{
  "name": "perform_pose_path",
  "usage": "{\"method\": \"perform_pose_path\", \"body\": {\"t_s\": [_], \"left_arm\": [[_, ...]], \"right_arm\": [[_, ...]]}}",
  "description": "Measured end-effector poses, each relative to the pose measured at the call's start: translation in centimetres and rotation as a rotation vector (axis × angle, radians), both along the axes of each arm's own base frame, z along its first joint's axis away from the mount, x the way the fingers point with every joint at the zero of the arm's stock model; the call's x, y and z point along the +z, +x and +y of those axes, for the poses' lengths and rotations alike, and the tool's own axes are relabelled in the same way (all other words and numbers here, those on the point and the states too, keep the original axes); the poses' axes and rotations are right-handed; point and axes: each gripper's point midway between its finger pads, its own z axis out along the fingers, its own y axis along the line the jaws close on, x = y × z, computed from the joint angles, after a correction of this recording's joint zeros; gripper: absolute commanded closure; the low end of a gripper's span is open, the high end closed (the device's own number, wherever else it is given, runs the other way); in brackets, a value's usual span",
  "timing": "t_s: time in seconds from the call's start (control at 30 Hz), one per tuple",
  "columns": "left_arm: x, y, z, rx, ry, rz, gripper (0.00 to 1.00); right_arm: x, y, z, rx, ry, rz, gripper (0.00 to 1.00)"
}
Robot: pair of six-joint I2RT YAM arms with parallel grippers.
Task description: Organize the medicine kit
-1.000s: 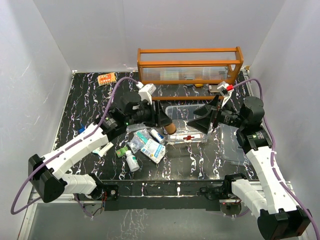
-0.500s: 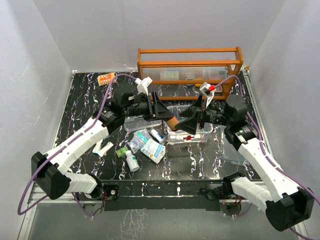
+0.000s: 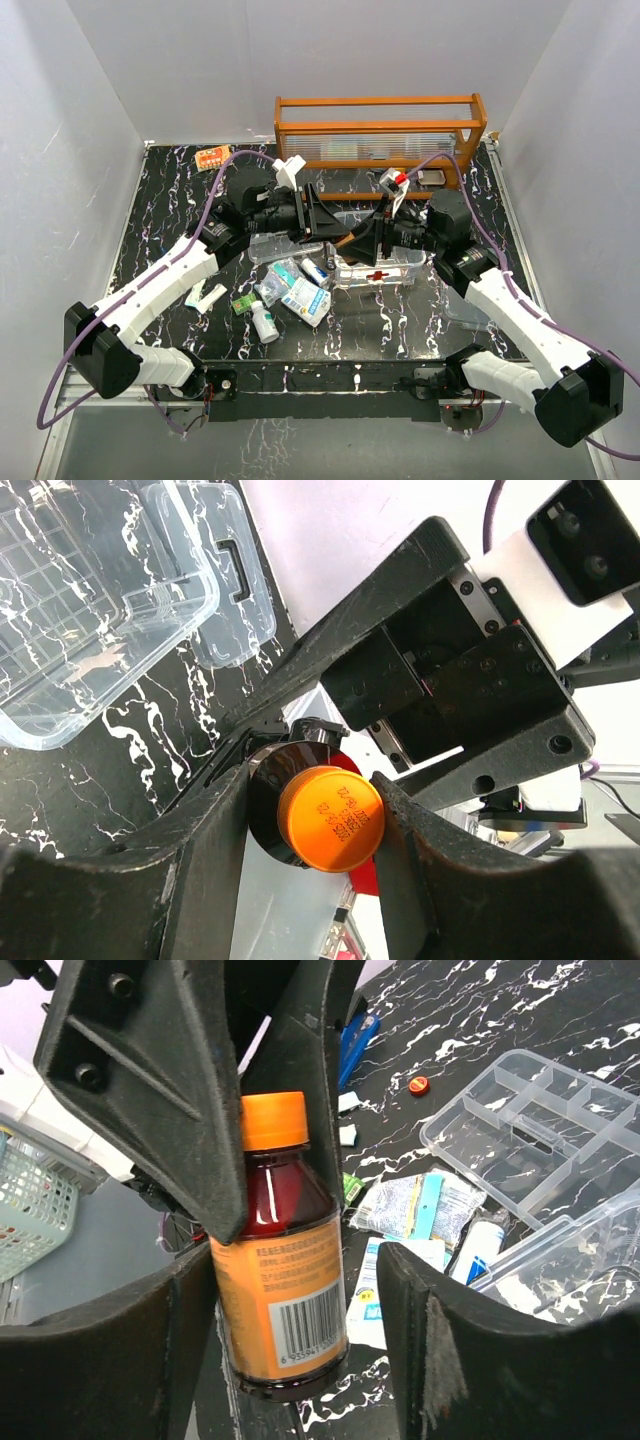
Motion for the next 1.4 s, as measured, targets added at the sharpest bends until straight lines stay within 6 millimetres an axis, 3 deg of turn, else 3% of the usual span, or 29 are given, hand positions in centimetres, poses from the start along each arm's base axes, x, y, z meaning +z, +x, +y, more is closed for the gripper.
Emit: {"method": "perform_pose_path", "body": {"t_s": [0.17, 0.27, 0.43, 0.5, 0.67, 0.77, 0.93, 1.07, 1.27, 1.4], "left_arm": [[-0.5, 0.2, 0.0, 0.002, 0.008, 0.014, 0.57], [-0.9, 0.3, 0.2, 0.005, 0.022, 0.023, 0.40], [-1.6, 0.5, 0.5, 0.015, 0.059, 0.009, 0.12], [-2.2, 0.8, 1.0, 0.038, 0.099, -0.005, 0.08], [-3.8, 3.0, 3.6, 0.162, 0.268, -0.091, 0.04], [-4.0, 4.3, 6.5, 0.269, 0.392, -0.190, 0.04], [-2.2, 5.0, 11.6, 0.431, 0.516, -0.372, 0.04], [-2.0, 4.8, 14.4, 0.506, 0.572, -0.463, 0.03], [-4.0, 5.1, 16.1, 0.523, 0.675, -0.516, 0.02], [-3.7, 5.4, 16.4, 0.528, 0.685, -0.564, 0.02]], "right_arm": [[-0.2, -0.3, 0.3, 0.017, -0.001, 0.008, 0.66], [-0.5, -0.2, 0.5, 0.025, -0.005, 0.021, 0.73], [-1.2, 0.2, 0.4, -0.006, -0.021, 0.053, 0.74], [-1.4, 0.7, 0.2, -0.047, -0.027, 0.071, 0.75], [-3.5, 2.0, -1.6, -0.235, -0.057, 0.148, 0.76], [-4.9, 2.8, -3.2, -0.381, -0.083, 0.231, 0.76], [-7.6, 4.4, -5.2, -0.584, -0.122, 0.372, 0.76], [-10.5, 6.1, -5.6, -0.680, -0.193, 0.487, 0.77], [-14.5, 7.8, -5.4, -0.739, -0.289, 0.608, 0.76], [-15.8, 8.4, -4.9, -0.733, -0.325, 0.641, 0.76]]}}
